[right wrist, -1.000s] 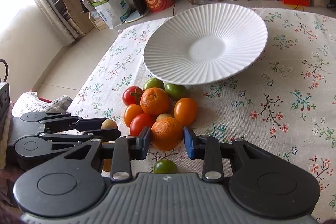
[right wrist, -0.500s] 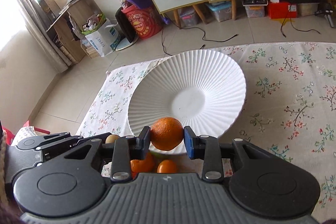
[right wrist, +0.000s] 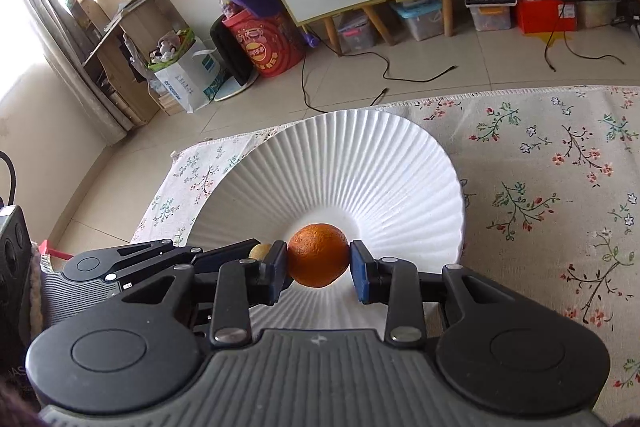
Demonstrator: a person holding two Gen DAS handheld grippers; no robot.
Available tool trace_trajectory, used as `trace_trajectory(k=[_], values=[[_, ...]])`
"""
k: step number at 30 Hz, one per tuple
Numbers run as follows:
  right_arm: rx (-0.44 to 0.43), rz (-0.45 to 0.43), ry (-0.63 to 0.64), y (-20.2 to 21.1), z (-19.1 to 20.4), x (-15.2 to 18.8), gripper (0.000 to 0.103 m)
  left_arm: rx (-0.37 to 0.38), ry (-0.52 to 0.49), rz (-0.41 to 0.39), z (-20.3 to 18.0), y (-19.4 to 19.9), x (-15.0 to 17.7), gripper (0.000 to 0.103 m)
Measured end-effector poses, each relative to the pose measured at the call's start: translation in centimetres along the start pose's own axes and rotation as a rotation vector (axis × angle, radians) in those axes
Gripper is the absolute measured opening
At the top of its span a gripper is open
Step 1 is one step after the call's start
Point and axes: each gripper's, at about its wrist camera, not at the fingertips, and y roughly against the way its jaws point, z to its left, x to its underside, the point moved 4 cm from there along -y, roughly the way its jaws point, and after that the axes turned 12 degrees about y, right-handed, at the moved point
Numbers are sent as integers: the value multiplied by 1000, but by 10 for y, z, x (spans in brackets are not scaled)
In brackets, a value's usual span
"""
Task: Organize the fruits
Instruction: 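Carry both fruits over the white plate and open both tools to release them, then lift both tools away from the white plate back toward the fruit pile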
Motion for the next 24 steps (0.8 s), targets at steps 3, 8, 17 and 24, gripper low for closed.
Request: trace_trajectory(k=[3,8,17,24], values=[[-1,-2,9,-1,0,0,31,8,-7,1,1,-4,2,18],[18,-2,35,2,1,1,31,18,-11,0,0,-6,4,19],[17,-1,16,6,-1,-1,36,11,-18,17,0,-5,4,24],[58,-12,-12,26,-2,-3,47,6,-9,27,-4,18,5,43]])
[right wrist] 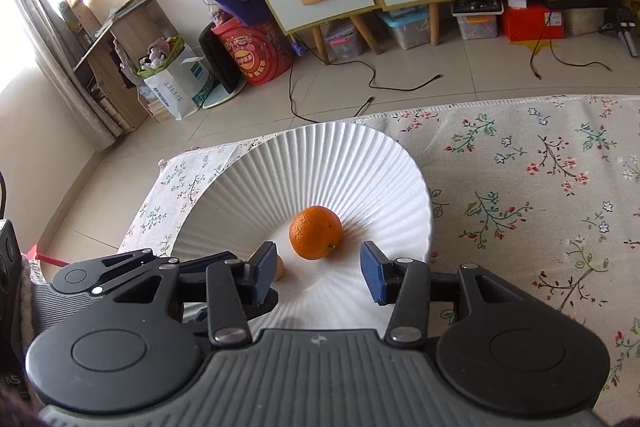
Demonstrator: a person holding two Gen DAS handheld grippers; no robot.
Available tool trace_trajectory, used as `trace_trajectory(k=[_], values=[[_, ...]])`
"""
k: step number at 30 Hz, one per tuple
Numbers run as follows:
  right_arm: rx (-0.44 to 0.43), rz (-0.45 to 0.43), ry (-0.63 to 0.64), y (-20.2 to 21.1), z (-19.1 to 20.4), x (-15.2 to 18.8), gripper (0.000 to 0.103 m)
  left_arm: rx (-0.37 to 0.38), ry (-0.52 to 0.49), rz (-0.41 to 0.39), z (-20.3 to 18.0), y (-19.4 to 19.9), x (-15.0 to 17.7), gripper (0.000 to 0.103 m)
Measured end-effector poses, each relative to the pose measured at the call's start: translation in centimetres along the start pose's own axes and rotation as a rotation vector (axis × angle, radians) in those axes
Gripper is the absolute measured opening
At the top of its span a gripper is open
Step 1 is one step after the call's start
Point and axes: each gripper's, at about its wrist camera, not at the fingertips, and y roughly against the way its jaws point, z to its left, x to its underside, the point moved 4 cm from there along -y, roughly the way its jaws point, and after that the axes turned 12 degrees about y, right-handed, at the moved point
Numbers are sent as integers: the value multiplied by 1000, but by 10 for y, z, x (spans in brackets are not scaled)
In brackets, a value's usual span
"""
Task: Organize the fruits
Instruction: 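Lift both tools away from the white plate back toward the fruit pile, then grasp a green lime with the right tool while the left tool grasps an olive-yellow tomato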
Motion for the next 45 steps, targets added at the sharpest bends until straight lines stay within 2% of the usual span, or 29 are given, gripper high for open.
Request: trace_trajectory(k=[3,7,9,17,24,29,35,45], values=[[22,-10,5,12,4,1,58,-13,5,-5,-1,16,2,54],[28,-6,17,21,11,6,61,-53,-4,-5,-3,37,8,64],[32,0,21,24,14,9,64,-69,-1,0,-4,47,12,73],[35,-1,49,42,28,20,79,-77,10,23,-8,76,30,88],[40,5,76,51,35,39,87,-83,8,37,-6,90,48,96],[39,2,88,56,38,52,93,-98,24,35,4,94,63,96],[44,-4,174,58,49,70,94,-110,38,56,17,96,84,96],[26,-42,301,61,70,97,97,-74,45,121,42,104,108,96]])
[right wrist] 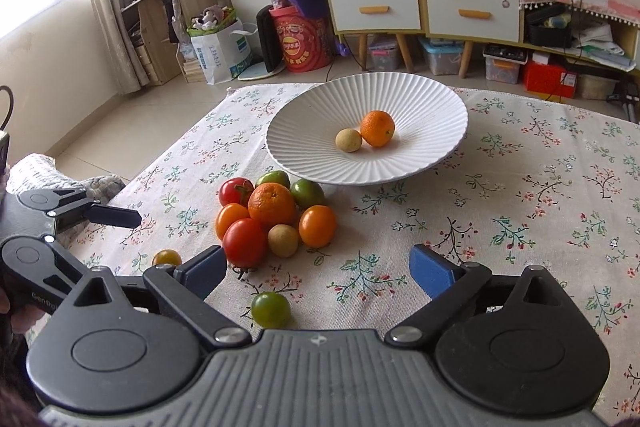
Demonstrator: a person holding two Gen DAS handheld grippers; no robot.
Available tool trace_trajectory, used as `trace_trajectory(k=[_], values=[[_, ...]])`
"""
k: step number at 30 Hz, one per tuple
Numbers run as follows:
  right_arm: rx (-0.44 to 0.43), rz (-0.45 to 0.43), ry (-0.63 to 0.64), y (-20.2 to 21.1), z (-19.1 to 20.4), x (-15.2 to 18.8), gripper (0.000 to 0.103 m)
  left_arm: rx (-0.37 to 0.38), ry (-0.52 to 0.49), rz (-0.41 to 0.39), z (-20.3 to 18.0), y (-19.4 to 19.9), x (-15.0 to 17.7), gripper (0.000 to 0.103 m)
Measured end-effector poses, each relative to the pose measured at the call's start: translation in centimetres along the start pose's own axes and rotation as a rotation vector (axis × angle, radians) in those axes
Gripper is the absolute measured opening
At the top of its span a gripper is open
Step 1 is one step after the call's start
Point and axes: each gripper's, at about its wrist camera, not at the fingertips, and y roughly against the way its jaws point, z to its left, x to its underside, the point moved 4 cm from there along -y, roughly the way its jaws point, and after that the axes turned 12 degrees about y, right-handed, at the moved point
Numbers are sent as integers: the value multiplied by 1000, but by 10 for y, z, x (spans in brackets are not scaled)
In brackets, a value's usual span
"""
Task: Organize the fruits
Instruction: 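Grasp a green lime with the right tool while the left tool grasps an olive-yellow tomato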
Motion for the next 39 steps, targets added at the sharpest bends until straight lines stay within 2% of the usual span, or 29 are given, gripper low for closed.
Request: trace_trajectory(k=[5,10,18,27,33,39], values=[[-40,36,75,-6,15,16,97,32,15,46,6,-1,7,96],[-66,84,95,-12,20,28,96,44,-5,99,5,-6,15,92],[-121,83,109,-9,30,26,81,74,-33,139,8,-5,16,73],[-128,108,83,-18,30,21,59,83,36,91,16,2,2,50],[-135,125,58,-23,30,20,52,96,84,51,21,2,-3,36],[-119,123,72,-26,31,22,47,77,129,64,30,0,-4,26]])
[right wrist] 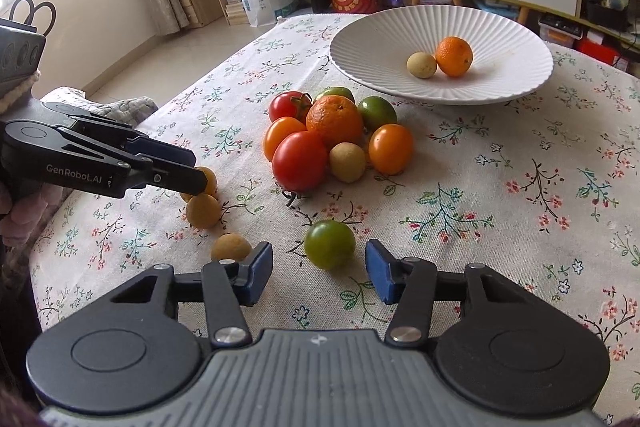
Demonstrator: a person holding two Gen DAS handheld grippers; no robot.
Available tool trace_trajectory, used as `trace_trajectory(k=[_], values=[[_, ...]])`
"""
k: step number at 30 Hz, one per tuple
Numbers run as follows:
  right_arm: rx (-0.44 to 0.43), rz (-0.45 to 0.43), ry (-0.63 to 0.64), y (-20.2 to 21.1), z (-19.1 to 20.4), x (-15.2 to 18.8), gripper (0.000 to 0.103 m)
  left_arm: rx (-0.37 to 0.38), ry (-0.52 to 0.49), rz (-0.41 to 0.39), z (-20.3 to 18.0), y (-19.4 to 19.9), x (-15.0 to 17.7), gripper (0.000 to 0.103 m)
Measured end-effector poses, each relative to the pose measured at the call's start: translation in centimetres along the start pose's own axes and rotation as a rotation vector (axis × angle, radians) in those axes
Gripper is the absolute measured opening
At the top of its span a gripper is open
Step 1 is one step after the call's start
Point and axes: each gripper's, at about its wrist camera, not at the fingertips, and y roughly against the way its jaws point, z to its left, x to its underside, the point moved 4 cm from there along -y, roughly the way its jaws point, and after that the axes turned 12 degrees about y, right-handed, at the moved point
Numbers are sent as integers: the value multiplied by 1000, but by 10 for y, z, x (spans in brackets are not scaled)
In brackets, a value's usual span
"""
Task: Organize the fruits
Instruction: 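Grasp a green lime with the right tool while the left tool grasps an olive-yellow tomato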
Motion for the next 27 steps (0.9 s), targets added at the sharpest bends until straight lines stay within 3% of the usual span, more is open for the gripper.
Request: trace_trajectory(k=[19,27], values=[[17,-3,58,-1,8,-3,41,-22,16,40,1,-12,2,20],[42,0,69,-5,8,-4,24,-34,24,26,1,-12,1,18]])
